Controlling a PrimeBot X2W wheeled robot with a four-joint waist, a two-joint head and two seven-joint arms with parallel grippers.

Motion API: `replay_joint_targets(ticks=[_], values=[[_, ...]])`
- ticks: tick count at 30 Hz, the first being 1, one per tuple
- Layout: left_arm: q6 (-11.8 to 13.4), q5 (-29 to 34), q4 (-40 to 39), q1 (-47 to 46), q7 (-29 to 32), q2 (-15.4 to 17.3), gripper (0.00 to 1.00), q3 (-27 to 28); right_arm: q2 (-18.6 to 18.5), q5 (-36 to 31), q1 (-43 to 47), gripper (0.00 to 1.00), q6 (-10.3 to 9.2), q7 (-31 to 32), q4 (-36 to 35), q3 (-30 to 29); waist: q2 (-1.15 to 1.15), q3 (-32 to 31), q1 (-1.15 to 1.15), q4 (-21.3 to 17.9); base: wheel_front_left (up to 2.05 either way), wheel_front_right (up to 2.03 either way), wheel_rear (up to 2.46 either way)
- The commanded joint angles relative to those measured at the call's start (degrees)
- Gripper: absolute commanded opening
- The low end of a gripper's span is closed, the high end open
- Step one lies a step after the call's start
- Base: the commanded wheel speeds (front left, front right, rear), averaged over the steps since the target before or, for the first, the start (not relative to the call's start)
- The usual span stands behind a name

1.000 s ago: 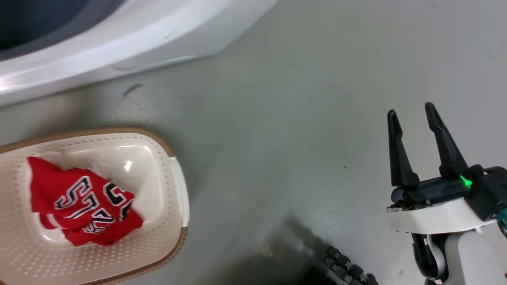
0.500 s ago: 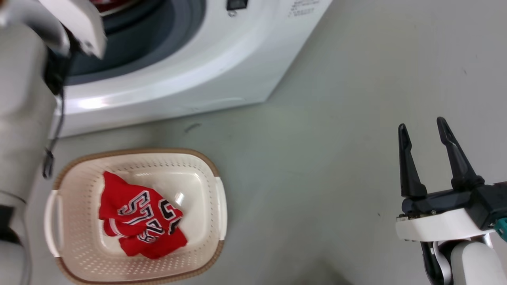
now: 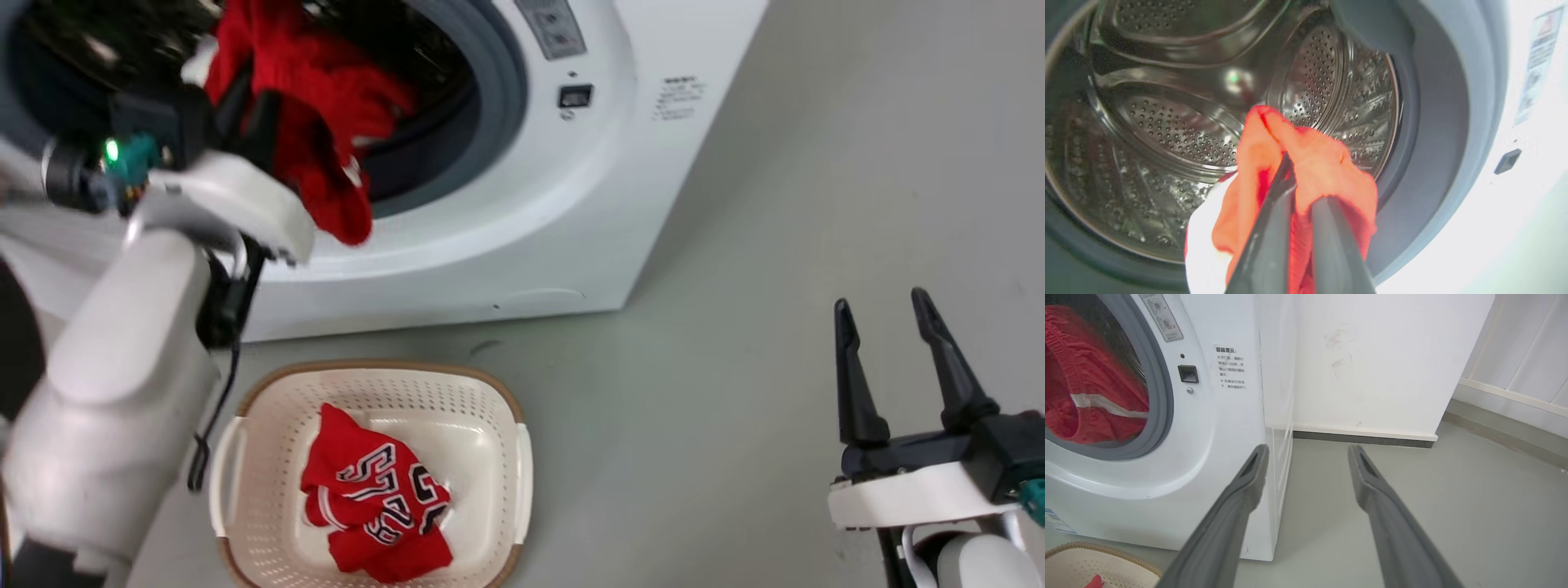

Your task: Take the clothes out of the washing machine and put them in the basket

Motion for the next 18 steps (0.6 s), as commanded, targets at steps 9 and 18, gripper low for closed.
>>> replay_joint_targets(ticks=[9, 18], values=[[3.20, 1.04, -16.92, 15.43, -0.31, 1.12, 0.00, 3.29, 0.04, -0.20, 2.31, 1.00, -0.06, -0.12, 1.13, 0.17, 0.00, -5.70, 0.01, 4.66, 0.00, 0.00, 0.00], [4.63, -1.74, -28.54, 29.39, 0.02, -0.07, 0.00, 2.20, 0.05, -0.55, 1.77, 1.00, -0.06, -0.12, 0.64, -0.02, 0.00, -4.30, 0.01, 5.51, 0.00, 0.00, 0.00]])
